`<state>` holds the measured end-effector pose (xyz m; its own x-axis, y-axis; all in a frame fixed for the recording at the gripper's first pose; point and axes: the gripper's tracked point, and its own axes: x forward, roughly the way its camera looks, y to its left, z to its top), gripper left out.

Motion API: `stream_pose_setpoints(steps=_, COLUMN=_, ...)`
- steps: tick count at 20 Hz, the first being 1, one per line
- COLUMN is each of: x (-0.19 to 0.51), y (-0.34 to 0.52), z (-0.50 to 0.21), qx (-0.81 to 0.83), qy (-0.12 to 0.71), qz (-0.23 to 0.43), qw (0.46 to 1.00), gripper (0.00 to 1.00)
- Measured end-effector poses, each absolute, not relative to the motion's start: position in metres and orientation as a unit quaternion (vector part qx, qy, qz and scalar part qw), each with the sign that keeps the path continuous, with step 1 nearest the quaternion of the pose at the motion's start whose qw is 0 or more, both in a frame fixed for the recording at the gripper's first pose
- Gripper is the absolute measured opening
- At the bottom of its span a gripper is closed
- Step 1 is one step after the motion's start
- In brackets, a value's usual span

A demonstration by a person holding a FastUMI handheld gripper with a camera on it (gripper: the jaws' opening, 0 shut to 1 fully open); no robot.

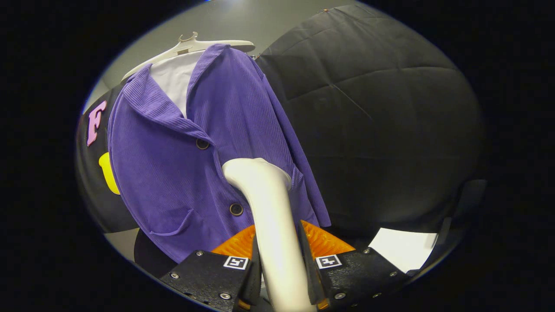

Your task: Iron the clothes twice with a garment steamer, once on the left side and once on the right side.

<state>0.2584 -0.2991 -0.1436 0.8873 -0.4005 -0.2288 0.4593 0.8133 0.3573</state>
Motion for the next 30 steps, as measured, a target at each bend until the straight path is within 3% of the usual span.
stream_pose_setpoints(steps=19, x=0.267, y=-0.278, z=-0.208, qx=0.21, qy=0.166, qz=-0.225, qw=0.937, gripper=0.42)
stream_pose_setpoints(steps=30, x=0.211, y=-0.252, z=-0.245, qx=0.192, qy=0.219, qz=-0.186, qw=0.938, gripper=0.42)
